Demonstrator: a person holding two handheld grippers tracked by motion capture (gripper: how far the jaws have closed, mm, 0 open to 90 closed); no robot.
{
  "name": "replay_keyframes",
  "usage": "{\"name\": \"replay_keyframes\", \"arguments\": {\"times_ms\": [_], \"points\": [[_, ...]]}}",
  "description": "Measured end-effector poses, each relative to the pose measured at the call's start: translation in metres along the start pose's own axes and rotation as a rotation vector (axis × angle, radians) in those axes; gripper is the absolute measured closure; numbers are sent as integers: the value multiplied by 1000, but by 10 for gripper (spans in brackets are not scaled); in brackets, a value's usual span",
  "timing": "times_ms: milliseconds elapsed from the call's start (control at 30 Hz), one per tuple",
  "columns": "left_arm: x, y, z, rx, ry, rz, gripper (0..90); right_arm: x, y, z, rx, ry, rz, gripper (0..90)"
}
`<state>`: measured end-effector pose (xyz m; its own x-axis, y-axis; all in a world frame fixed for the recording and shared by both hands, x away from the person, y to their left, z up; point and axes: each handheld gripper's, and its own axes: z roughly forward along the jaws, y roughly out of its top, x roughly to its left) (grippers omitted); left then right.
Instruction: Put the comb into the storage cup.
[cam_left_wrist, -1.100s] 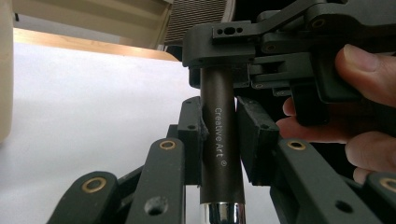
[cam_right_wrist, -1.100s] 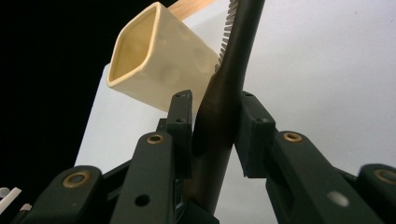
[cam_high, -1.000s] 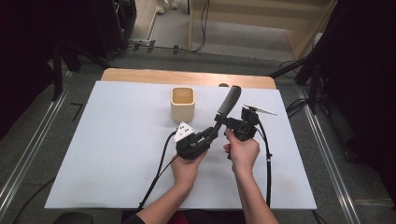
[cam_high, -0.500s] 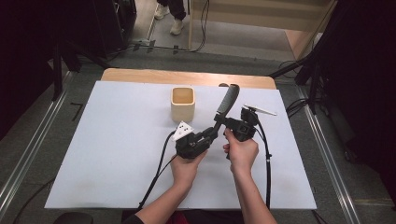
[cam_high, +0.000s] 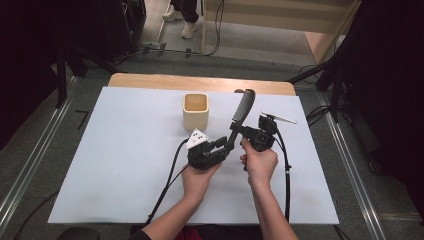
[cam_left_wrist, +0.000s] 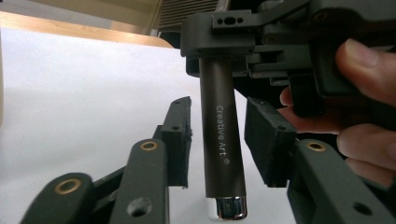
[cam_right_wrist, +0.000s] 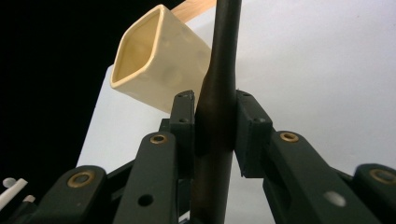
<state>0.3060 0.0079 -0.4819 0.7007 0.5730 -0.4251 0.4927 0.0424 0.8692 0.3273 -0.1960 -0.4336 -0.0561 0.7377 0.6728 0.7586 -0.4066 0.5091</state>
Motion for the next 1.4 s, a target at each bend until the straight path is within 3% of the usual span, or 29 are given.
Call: {"name": "replay_keyframes", "arguments": {"times_ms": [267, 533, 900, 1100, 1400], "points": [[5, 9, -4, 78, -24, -15, 485, -4, 4, -3, -4, -35, -41, 701], [12, 13, -8, 154, -31, -29, 434, -5, 8, -5, -10, -58, -89, 701], [23, 20, -20, 225, -46, -50, 402, -5, 9, -5, -16, -63, -133, 701], [28, 22, -26, 292, -68, -43, 387, -1, 9, -5, -27, -58, -157, 701], [32, 26, -34, 337, -93, -42, 377, 3, 9, -4, -33, -47, -190, 701]]}}
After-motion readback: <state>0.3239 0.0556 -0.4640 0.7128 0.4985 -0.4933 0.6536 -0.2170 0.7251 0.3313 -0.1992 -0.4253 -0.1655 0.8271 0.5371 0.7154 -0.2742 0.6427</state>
